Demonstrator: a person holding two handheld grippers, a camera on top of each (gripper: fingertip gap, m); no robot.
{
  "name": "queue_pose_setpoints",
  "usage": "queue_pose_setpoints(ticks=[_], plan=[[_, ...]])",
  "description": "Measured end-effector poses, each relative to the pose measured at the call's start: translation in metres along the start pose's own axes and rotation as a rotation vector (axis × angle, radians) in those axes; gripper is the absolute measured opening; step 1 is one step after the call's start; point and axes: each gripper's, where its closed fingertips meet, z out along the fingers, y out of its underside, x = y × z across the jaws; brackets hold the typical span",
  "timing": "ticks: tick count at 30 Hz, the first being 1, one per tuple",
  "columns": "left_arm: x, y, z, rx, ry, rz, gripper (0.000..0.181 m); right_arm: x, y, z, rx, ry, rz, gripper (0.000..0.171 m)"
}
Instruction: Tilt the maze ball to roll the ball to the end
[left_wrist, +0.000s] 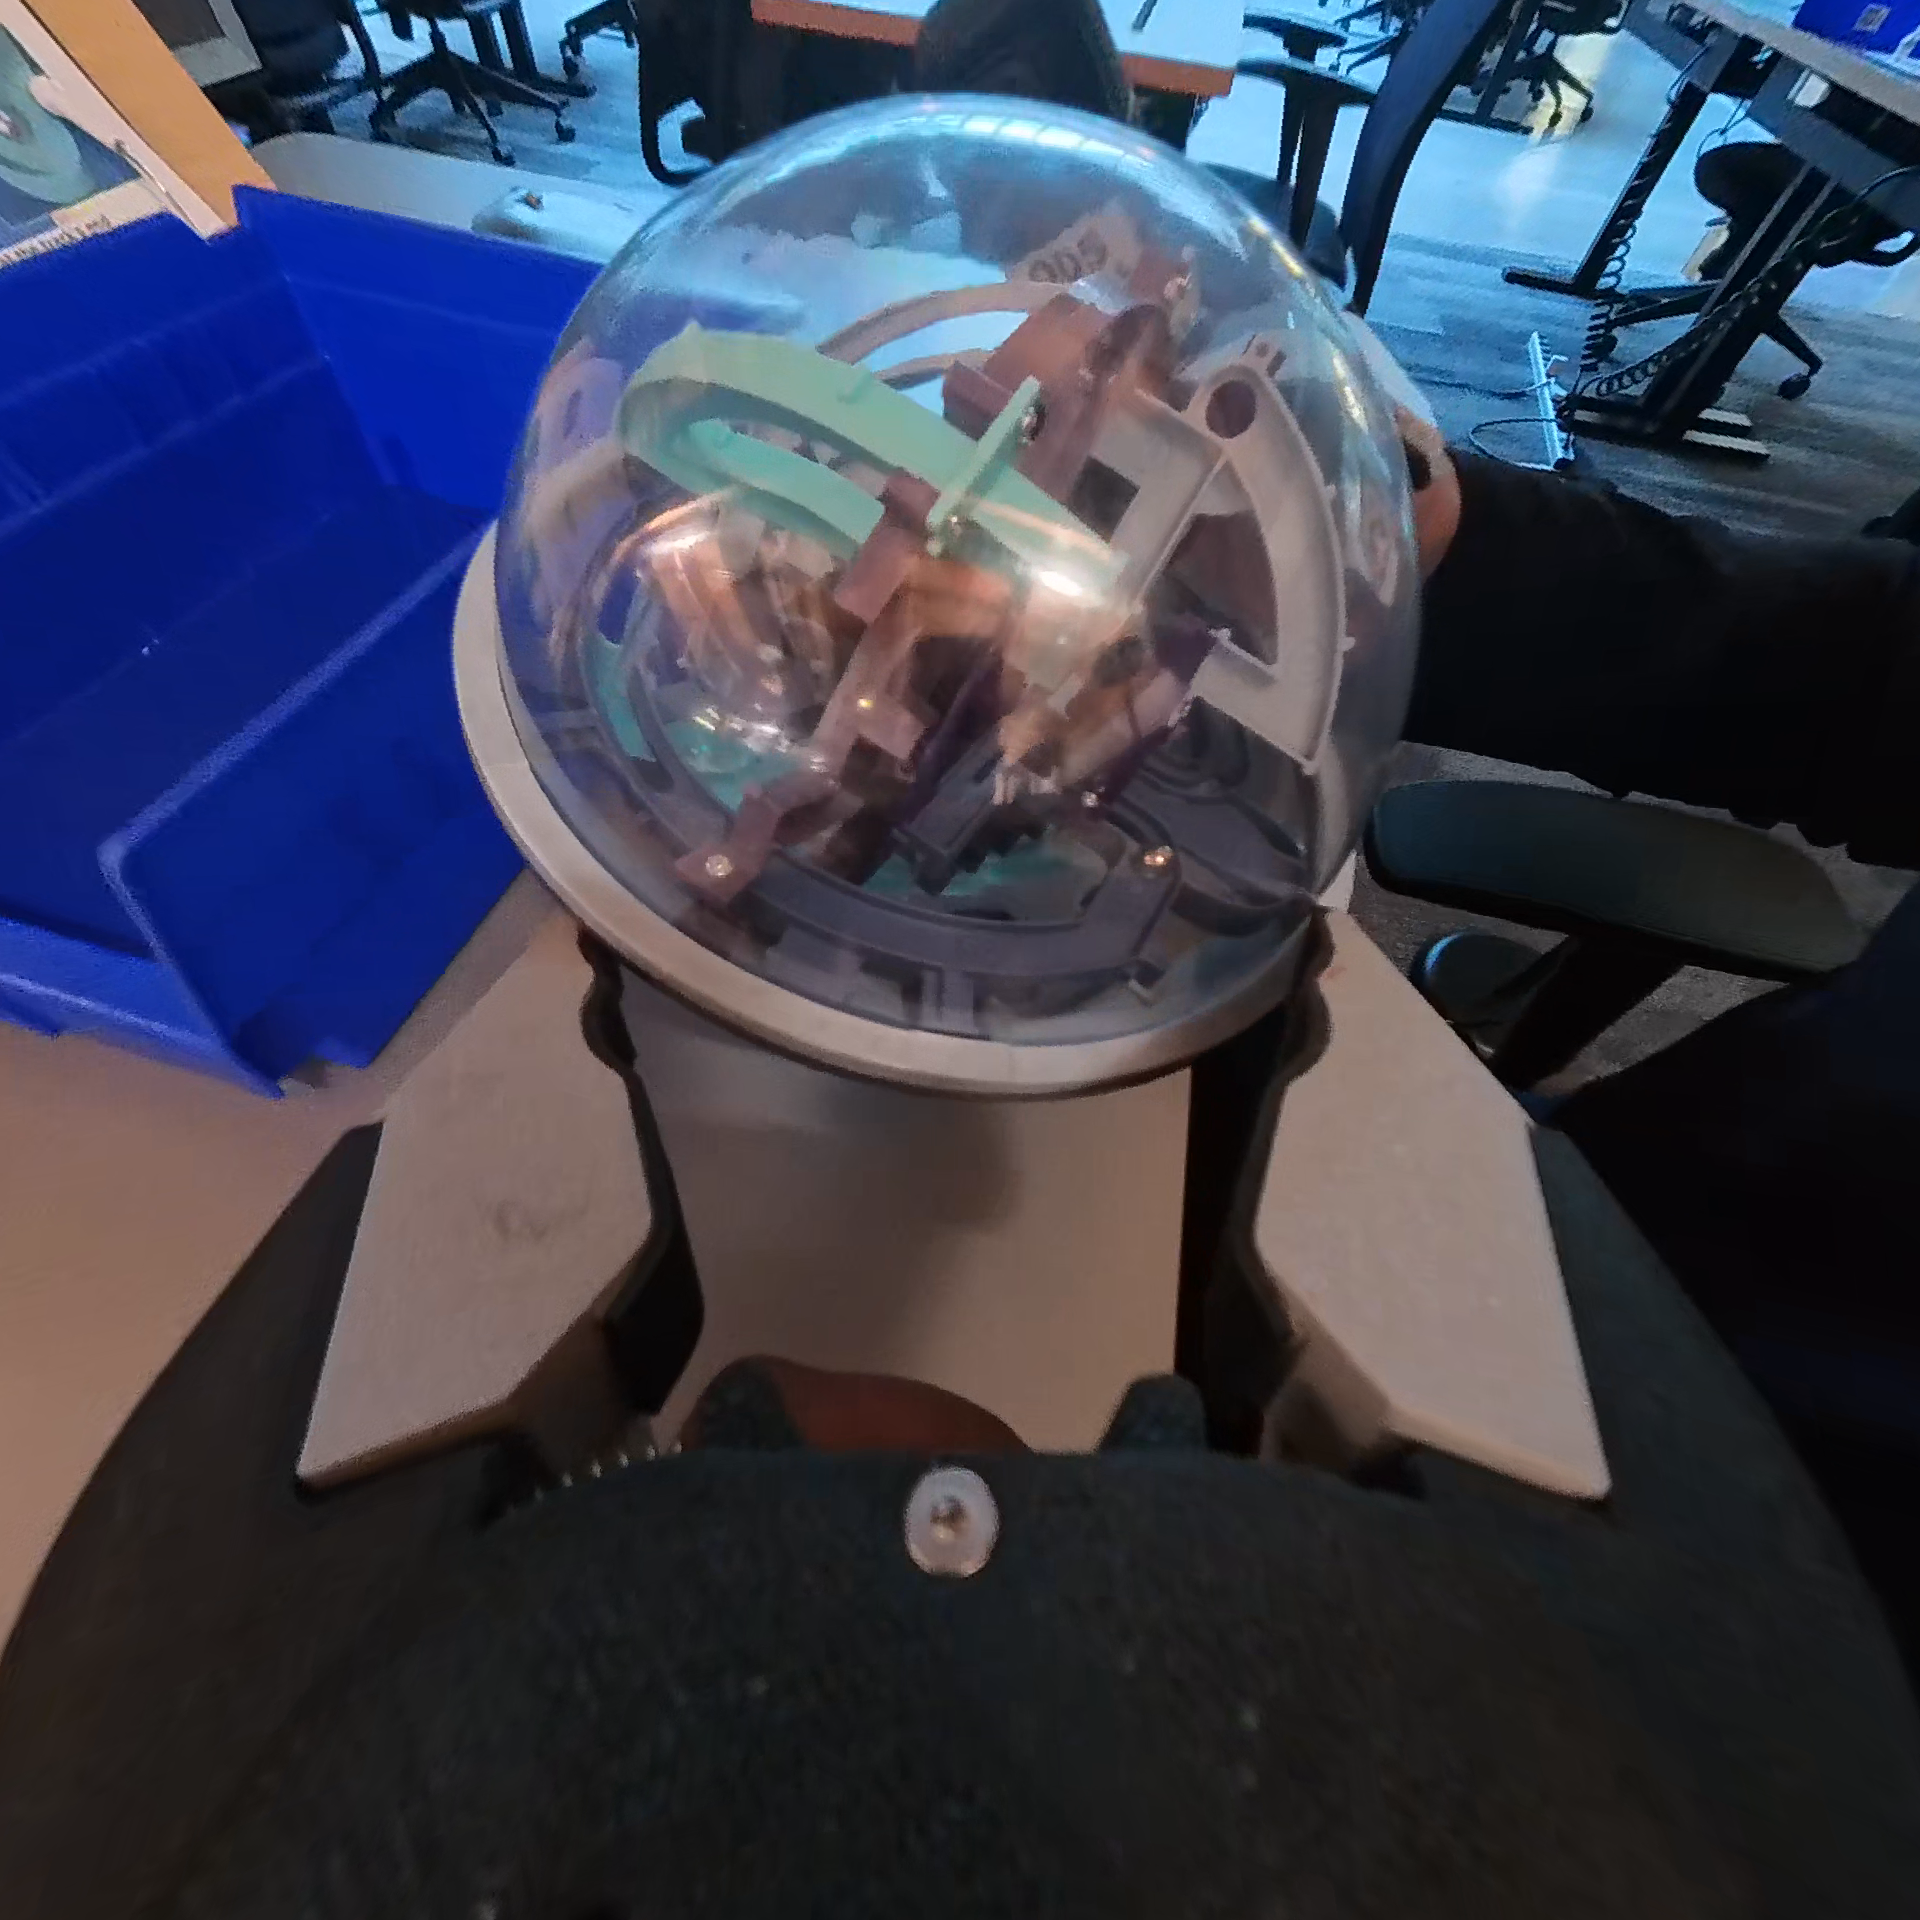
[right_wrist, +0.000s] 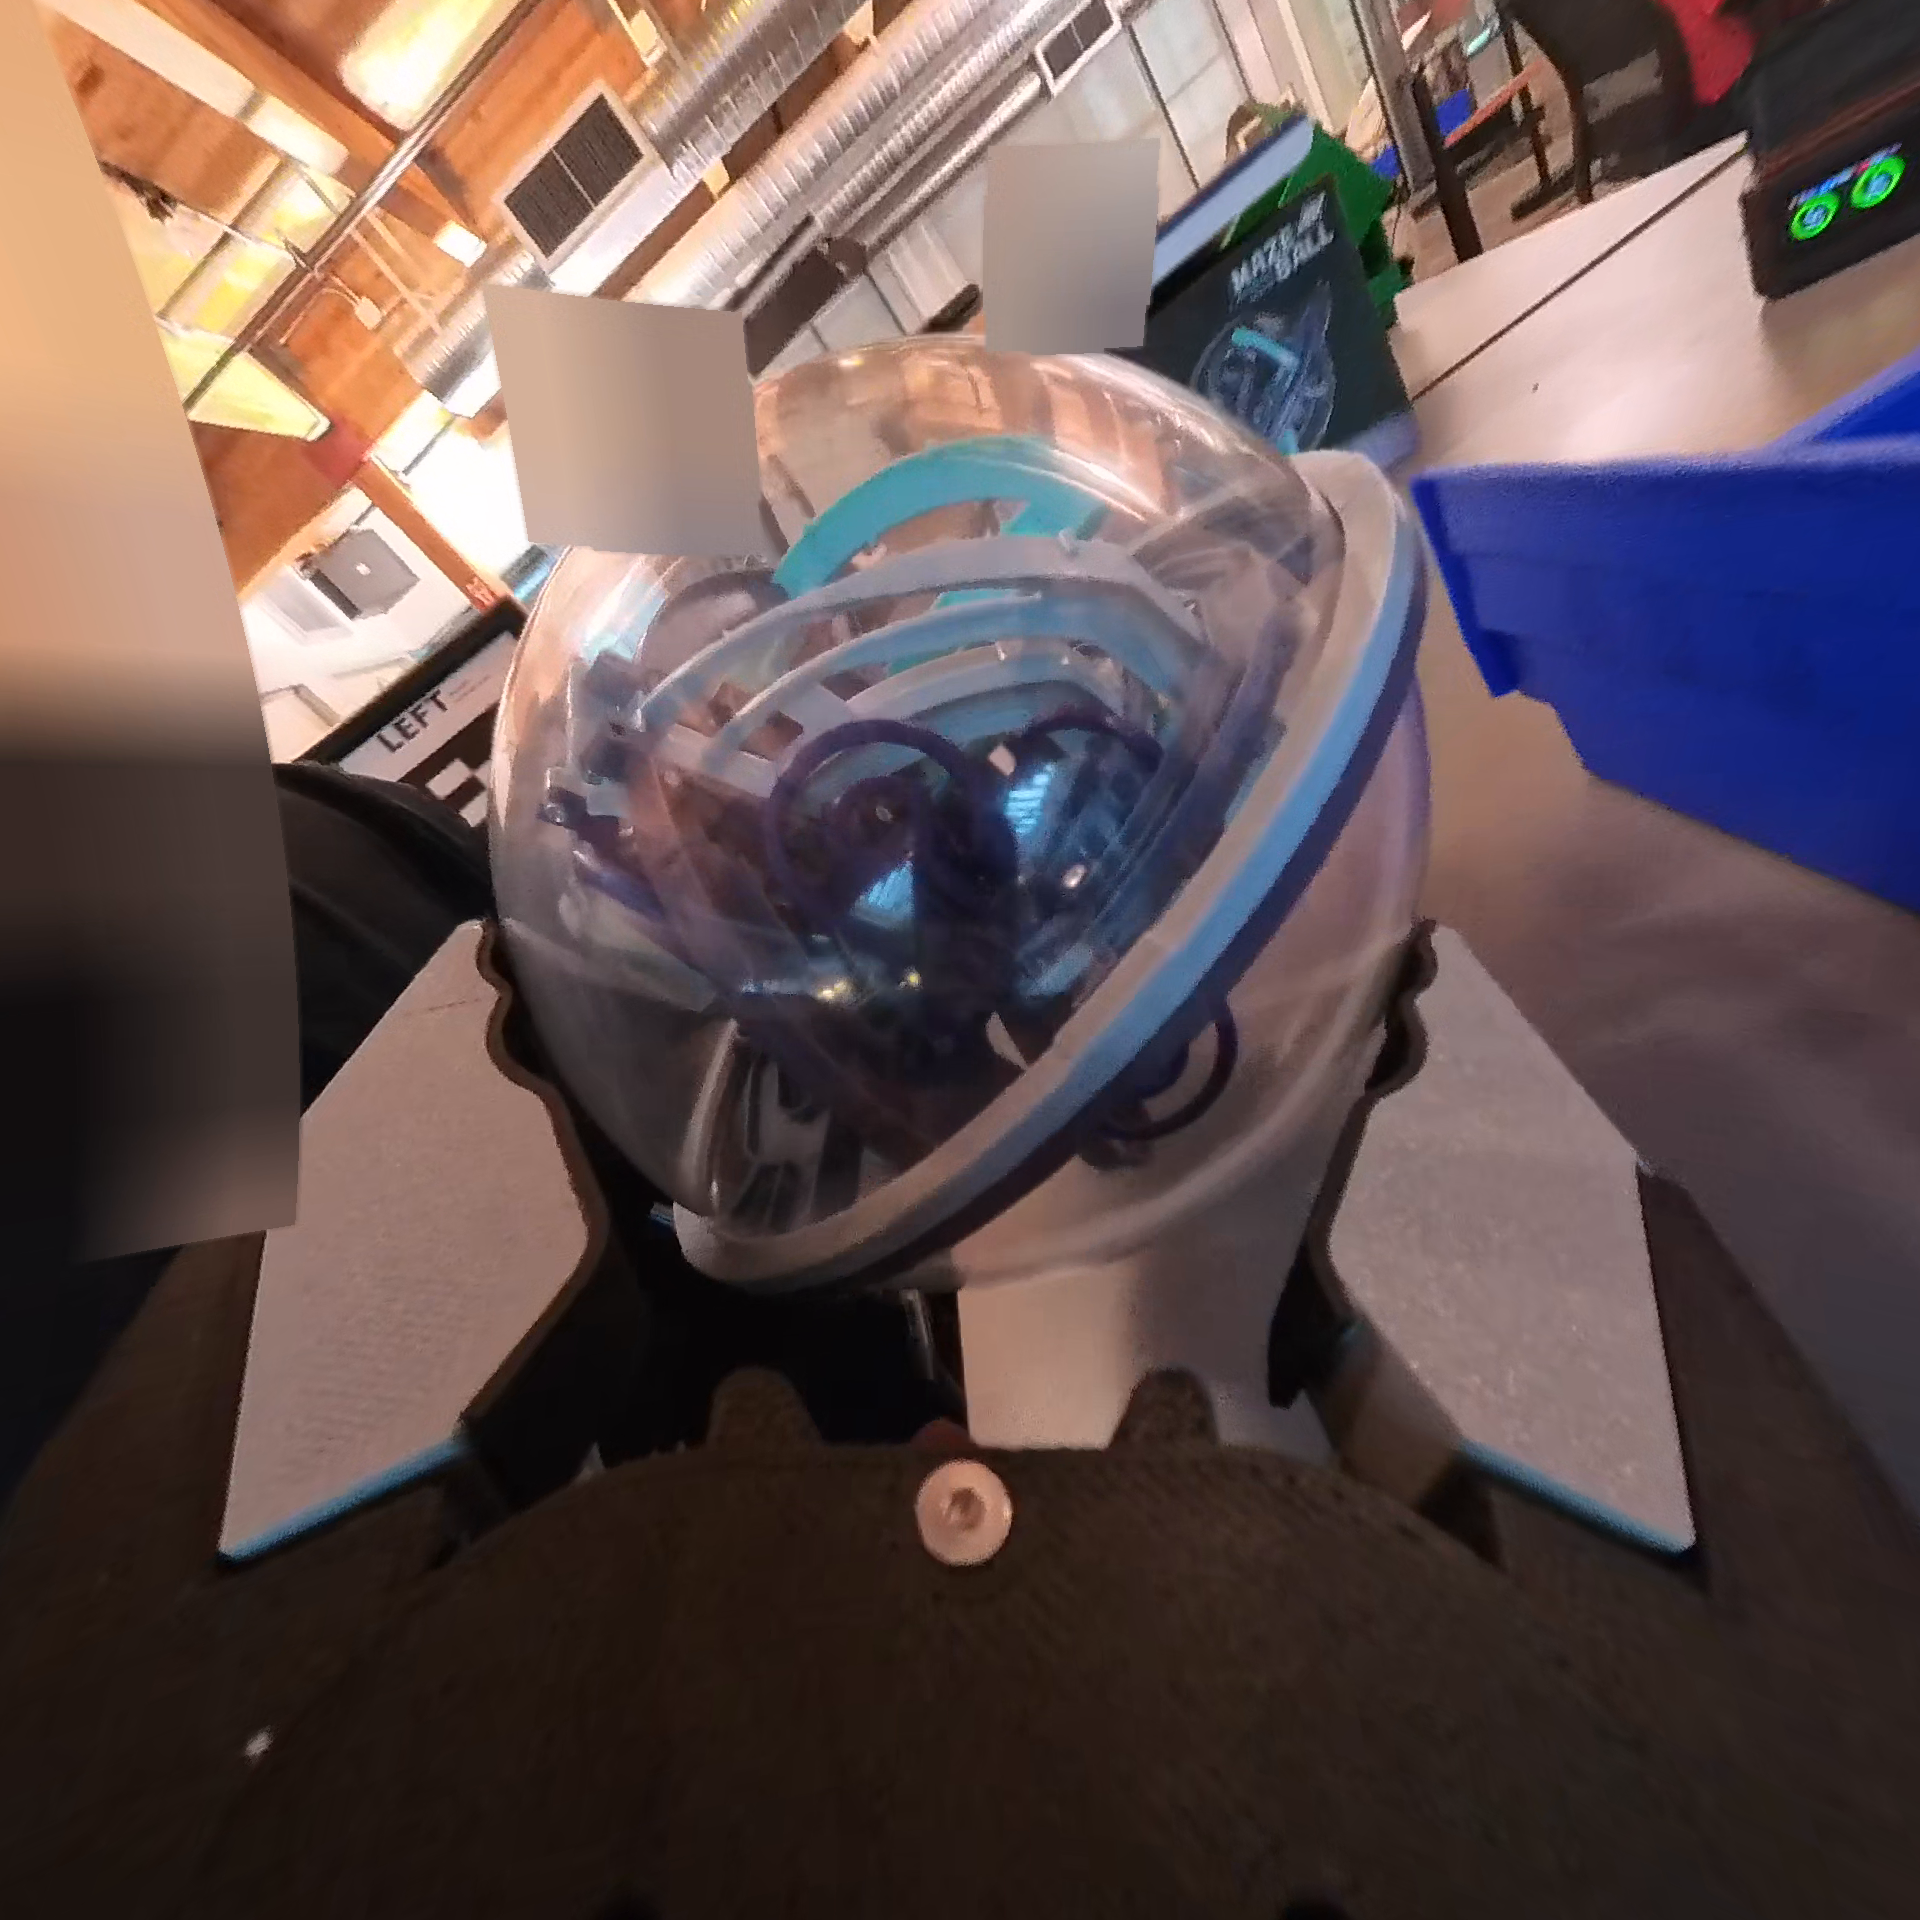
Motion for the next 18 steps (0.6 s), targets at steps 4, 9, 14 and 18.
queue_pose_setpoints(ticks=[4,9,14,18], plan=[[0.005,0.015,0.0,-0.016,0.003,-0.03,0.125,0.002,0.017,0.003,-0.045,-0.004,0.028,0.155],[0.009,0.031,0.002,-0.024,0.003,-0.07,0.125,0.006,0.034,0.005,-0.083,-0.009,0.067,0.154],[0.007,0.038,0.0,-0.025,-0.005,-0.079,0.125,0.011,0.036,0.007,-0.104,0.008,0.077,0.151],[0.003,0.046,0.0,-0.061,-0.038,0.0,0.123,0.017,0.029,0.003,-0.08,0.038,0.08,0.146]])
